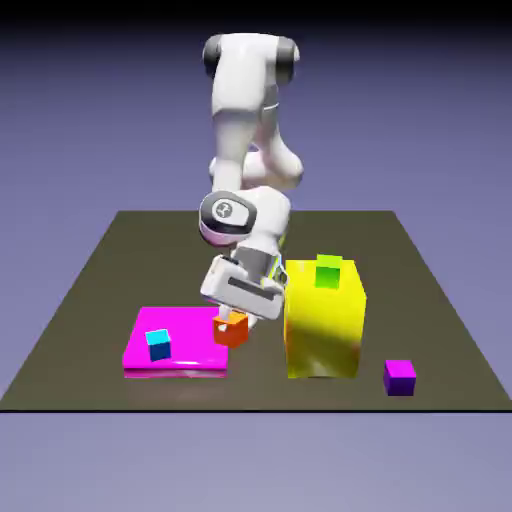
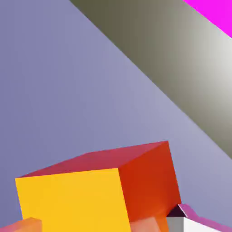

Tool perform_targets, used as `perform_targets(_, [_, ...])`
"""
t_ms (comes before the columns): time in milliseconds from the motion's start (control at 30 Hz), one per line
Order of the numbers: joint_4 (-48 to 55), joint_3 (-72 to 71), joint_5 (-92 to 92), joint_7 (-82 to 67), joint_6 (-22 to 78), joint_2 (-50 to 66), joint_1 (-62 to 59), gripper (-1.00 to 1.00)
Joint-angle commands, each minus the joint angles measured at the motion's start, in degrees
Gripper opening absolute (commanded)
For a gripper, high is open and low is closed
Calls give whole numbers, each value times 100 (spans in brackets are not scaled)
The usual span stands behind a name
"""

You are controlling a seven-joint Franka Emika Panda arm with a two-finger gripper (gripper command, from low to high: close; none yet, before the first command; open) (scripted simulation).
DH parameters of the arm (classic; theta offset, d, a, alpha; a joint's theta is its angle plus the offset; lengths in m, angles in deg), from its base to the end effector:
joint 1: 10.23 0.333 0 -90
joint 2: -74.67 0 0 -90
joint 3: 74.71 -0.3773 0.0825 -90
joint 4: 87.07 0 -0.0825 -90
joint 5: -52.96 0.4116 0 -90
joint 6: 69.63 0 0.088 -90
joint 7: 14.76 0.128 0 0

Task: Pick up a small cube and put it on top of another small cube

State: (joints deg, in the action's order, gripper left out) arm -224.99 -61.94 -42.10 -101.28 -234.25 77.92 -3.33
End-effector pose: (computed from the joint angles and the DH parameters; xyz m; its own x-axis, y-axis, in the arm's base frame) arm 0.5171 -0.0022 0.3191 -0.7674 0.0407 -0.6398 0.2445 0.9411 -0.2334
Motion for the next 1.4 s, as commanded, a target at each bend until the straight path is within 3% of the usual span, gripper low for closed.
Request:
perform_targets(0, [-23, 1, 248, 42, 144, -123, 93, -100])
perform_targets(900, [-640, 39, 6976, 1120, 4156, -3434, 3520, -100])
perform_targets(1000, [-831, 102, 7242, 1143, 4091, -3491, 3472, -100])
perform_targets(1167, [-1339, 331, 6970, 1292, 2893, -2819, 3336, -100])
perform_targets(1200, [-1339, 331, 6970, 1292, 2893, -2819, 3336, 100])
perform_targets(1367, [-916, 140, 7196, 1168, 3889, -3378, 3450, 100])
